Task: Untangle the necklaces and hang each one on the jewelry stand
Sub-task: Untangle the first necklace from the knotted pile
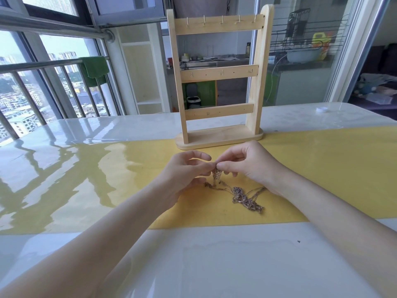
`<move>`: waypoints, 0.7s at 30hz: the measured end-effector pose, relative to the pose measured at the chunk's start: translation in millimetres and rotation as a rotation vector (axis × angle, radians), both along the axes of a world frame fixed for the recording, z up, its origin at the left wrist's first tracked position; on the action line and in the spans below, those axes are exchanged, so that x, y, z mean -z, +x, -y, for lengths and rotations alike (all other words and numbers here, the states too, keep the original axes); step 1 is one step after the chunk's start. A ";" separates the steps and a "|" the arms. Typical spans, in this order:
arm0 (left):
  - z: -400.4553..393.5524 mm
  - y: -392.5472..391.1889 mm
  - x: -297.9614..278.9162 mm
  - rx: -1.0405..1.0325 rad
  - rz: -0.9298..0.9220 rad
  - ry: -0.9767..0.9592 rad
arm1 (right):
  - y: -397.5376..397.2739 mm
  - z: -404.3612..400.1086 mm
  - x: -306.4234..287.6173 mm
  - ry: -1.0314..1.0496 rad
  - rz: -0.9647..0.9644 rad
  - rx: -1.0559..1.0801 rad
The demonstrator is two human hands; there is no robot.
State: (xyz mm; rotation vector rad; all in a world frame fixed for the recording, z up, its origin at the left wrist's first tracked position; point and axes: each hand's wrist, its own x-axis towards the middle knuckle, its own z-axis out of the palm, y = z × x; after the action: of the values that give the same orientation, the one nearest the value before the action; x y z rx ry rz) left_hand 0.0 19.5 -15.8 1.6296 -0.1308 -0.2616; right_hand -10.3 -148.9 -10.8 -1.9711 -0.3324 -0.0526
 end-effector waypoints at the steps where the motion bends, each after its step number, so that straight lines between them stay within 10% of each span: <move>1: 0.3 -0.3 0.5 0.003 0.016 0.011 | 0.3 0.1 -0.1 -0.011 -0.003 0.001; 21: -0.4 0.1 5.4 0.015 0.403 0.342 | 3.2 10.9 3.5 0.149 -0.179 -0.078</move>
State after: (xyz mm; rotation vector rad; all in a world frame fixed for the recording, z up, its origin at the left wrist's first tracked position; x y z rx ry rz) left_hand 0.1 19.9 -21.2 2.0076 -0.4244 0.0415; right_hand -7.1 -159.7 -14.4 -1.7992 -0.2795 0.1448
